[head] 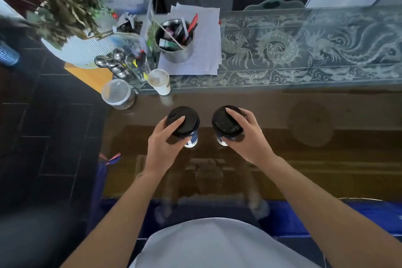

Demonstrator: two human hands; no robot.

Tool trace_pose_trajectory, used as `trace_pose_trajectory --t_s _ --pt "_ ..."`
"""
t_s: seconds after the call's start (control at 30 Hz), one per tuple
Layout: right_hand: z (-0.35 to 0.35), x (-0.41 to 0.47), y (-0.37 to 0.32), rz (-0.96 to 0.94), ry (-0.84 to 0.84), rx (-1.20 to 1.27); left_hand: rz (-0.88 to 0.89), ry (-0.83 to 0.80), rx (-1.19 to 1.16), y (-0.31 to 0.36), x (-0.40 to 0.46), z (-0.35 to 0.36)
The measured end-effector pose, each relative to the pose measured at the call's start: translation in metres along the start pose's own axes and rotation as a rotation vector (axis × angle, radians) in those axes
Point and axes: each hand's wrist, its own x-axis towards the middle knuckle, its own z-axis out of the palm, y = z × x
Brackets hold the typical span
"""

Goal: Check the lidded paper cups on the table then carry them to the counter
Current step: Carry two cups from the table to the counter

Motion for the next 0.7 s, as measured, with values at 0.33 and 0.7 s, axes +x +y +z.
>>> trace_pose_trajectory --t_s 0.33,0.7 --pt "0.008 -0.019 0.006 -0.029 0.047 -0.069 0.106 0.009 0.145 0.003 -0.015 -0.004" --pt "0.008 -0.031 0.005 0.004 0.005 -0.109 0.054 0.057 0.159 0.006 -0.035 0.004"
